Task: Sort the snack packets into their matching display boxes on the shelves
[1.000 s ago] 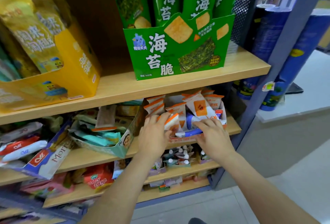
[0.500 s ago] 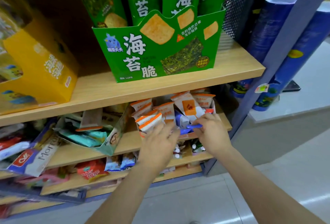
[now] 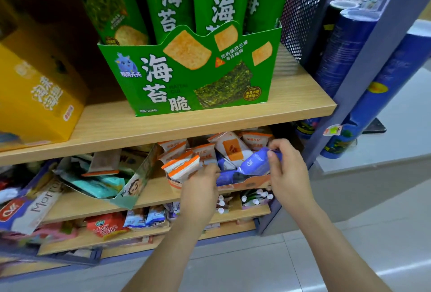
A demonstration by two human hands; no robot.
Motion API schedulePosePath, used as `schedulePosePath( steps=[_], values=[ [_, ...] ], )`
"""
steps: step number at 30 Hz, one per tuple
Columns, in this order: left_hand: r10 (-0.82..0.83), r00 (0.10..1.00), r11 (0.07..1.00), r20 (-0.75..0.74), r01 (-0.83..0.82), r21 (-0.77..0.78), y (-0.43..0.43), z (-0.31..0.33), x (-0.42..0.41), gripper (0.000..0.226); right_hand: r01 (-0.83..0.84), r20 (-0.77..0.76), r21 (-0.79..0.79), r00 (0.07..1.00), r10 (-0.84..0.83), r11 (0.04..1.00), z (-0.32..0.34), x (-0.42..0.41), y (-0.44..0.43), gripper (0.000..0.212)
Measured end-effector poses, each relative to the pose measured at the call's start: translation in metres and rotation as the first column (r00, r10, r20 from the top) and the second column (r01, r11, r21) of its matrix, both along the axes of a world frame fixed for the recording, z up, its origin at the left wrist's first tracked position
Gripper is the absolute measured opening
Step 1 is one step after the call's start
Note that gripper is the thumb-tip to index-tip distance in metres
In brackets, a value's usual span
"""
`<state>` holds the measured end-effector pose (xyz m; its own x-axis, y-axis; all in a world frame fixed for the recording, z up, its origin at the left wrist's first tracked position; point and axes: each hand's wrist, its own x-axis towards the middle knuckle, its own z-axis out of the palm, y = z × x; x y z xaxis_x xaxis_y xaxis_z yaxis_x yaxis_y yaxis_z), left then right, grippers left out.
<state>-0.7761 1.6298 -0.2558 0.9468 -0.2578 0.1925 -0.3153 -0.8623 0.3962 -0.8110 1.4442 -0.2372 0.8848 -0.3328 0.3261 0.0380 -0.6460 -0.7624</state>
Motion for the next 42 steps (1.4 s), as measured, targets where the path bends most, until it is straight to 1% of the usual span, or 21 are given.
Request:
schedulePosePath(
  steps=[2,5,9,11,12,13,14,16,17,19,23,25,27,29,33,35,37,38,39,41,42],
  values=[
    [0.025,0.999,0.985,0.047,-0.017,-0.172,0.001,0.006,-0.009,0.011,0.064,0.024,0.083,0.998,-0.066,0.994,0.001,-0.007,-0.004,0.012],
    [0.100,0.992,0.911,0.071,-0.062,-0.408,0.008,0.021,-0.026,0.012,0.115,0.058,0.188,0.990,-0.127,0.975,0.004,-0.012,-0.008,0.009],
    [0.200,0.977,0.788,0.078,-0.113,-0.605,0.019,0.047,-0.050,0.009,0.100,0.034,0.257,0.993,-0.112,0.961,0.011,-0.018,-0.007,0.005],
    [0.211,0.977,0.723,0.025,-0.139,-0.677,0.023,0.054,-0.059,0.021,0.086,0.019,0.272,0.995,-0.094,0.959,0.015,-0.017,-0.004,0.007],
    [0.189,0.982,0.720,-0.006,-0.143,-0.679,0.025,0.054,-0.060,0.027,0.069,0.005,0.285,0.997,-0.073,0.956,0.017,-0.017,-0.001,0.011],
    [0.149,0.989,0.744,-0.022,-0.127,-0.656,0.025,0.053,-0.060,0.029,0.034,-0.011,0.306,0.999,-0.032,0.952,0.020,-0.017,0.001,0.014],
    [0.118,0.993,0.807,-0.004,-0.098,-0.583,0.025,0.054,-0.059,0.029,-0.017,-0.025,0.336,0.999,0.027,0.942,0.023,-0.018,0.004,0.018],
    [0.093,0.982,0.933,0.164,-0.028,-0.359,0.026,0.058,-0.057,0.023,-0.118,-0.057,0.382,0.987,0.151,0.916,0.031,-0.021,0.013,0.024],
    [0.088,0.965,0.953,0.246,-0.010,-0.302,0.027,0.058,-0.055,0.014,-0.160,-0.068,0.392,0.977,0.202,0.906,0.035,-0.022,0.018,0.023],
    [0.072,0.961,0.939,0.267,0.025,-0.344,0.027,0.059,-0.053,0.007,-0.211,-0.064,0.418,0.963,0.261,0.883,0.043,-0.023,0.029,0.017],
    [-0.027,0.992,0.841,0.124,0.090,-0.534,0.029,0.067,-0.056,0.008,-0.209,-0.075,0.593,0.947,0.312,0.778,0.054,-0.026,0.056,0.021],
    [-0.038,0.993,0.823,0.115,0.096,-0.559,0.035,0.071,-0.058,0.008,-0.179,-0.107,0.678,0.936,0.336,0.713,0.059,-0.029,0.066,0.018],
    [-0.022,0.993,0.812,0.117,0.086,-0.577,0.046,0.074,-0.060,0.009,-0.137,-0.146,0.771,0.912,0.382,0.622,0.064,-0.031,0.075,0.013],
    [0.010,0.989,0.816,0.147,0.077,-0.573,0.060,0.075,-0.064,0.007,-0.095,-0.186,0.830,0.882,0.432,0.550,0.069,-0.032,0.088,0.015],
    [0.074,0.974,0.830,0.212,0.057,-0.555,0.098,0.079,-0.073,0.004,-0.048,-0.273,0.820,0.842,0.465,0.571,0.077,-0.033,0.133,0.028],
    [0.113,0.967,0.834,0.228,0.032,-0.551,0.126,0.080,-0.078,0.010,-0.066,-0.315,0.784,0.814,0.488,0.617,0.081,-0.031,0.162,0.026],
    [0.143,0.947,0.847,0.287,0.033,-0.531,0.161,0.082,-0.085,0.014,-0.145,-0.384,0.698,0.752,0.537,0.702,0.085,-0.032,0.192,0.018],
    [0.158,0.928,0.864,0.336,0.035,-0.502,0.178,0.085,-0.088,0.012,-0.162,-0.436,0.669,0.705,0.559,0.725,0.089,-0.033,0.207,0.018],
    [0.189,0.902,0.885,0.389,0.016,-0.466,0.197,0.084,-0.092,0.012,-0.144,-0.489,0.681,0.640,0.593,0.718,0.095,-0.034,0.224,0.026],
    [0.244,0.880,0.890,0.407,-0.037,-0.454,0.233,0.087,-0.100,0.015,-0.038,-0.543,0.778,0.461,0.702,0.627,0.098,-0.035,0.255,0.057],
    [0.223,0.870,0.908,0.439,-0.023,-0.417,0.251,0.087,-0.105,0.017,0.004,-0.523,0.824,0.388,0.759,0.566,0.095,-0.035,0.271,0.069]
  ],
)
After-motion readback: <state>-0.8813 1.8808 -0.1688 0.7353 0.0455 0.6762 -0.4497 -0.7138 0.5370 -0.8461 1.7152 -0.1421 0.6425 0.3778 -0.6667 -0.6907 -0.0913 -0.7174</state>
